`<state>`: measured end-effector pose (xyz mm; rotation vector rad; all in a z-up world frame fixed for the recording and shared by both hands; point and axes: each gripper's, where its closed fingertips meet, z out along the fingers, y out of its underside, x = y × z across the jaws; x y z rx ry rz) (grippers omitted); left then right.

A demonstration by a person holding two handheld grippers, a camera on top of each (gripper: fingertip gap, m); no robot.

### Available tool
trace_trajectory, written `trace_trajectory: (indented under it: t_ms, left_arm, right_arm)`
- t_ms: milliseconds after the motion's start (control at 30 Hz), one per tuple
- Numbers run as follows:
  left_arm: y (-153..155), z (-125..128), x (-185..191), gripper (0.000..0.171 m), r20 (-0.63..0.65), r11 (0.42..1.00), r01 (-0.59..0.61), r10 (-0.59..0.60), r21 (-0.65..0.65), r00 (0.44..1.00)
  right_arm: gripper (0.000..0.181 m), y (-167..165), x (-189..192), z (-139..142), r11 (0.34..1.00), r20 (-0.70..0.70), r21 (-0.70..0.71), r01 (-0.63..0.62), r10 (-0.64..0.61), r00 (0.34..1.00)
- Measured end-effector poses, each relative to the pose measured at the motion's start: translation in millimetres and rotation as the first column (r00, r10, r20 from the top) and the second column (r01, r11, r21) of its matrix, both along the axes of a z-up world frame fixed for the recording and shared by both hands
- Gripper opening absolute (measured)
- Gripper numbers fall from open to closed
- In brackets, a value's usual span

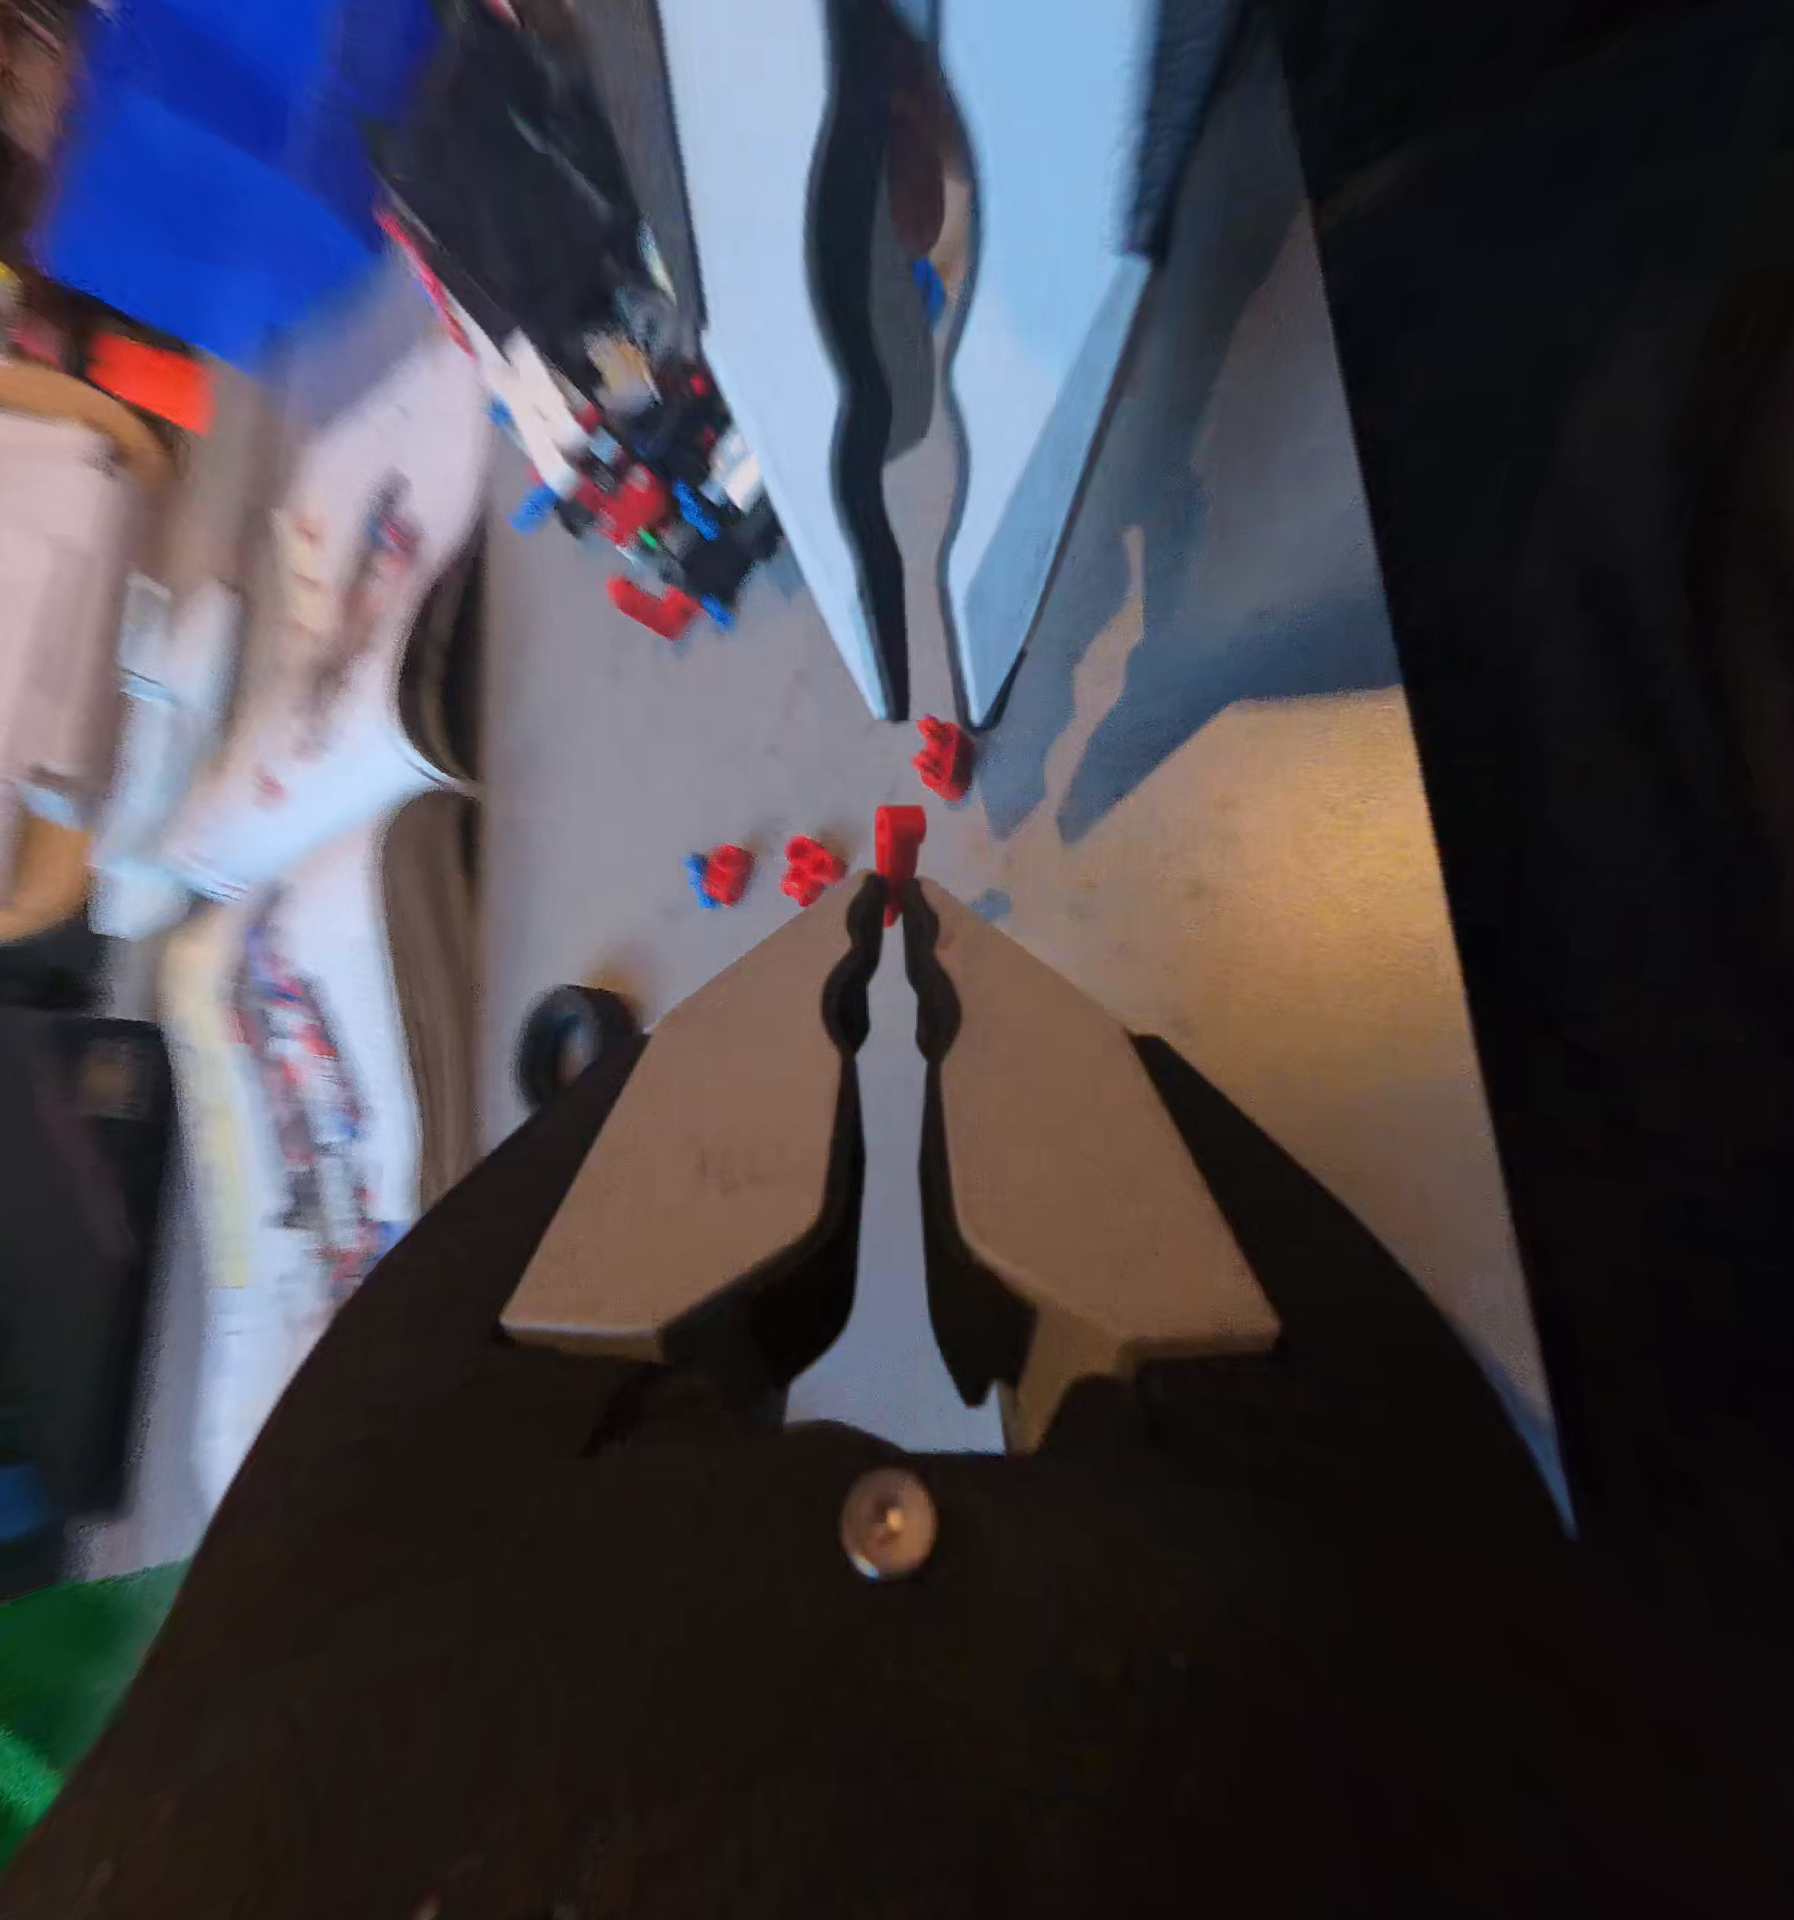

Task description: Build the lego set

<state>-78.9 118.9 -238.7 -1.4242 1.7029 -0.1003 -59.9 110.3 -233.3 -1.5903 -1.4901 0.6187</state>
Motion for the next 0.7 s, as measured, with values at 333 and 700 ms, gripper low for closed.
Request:
trace_trajectory:
  t_ms: [333, 700]
  left_arm:
    - [-11.6, 25.4, 14.0, 0.000, -0.080, 0.937, 0.044, -0.017, 0.347, 0.997]
    - [-12.6, 16.6, 15.8, 0.000, 0.018, 0.994, 0.026, -0.028, 0.104, 0.999]
  right_arm:
    - [0.011, -5.4, -5.7, 19.4, 0.990, -0.128, -0.141, -0.015, -0.004, 0.992]
    - [0.007, -1.8, -1.4, 11.1, 0.997, -0.073, -0.071, -0.017, 0.012, 0.997]
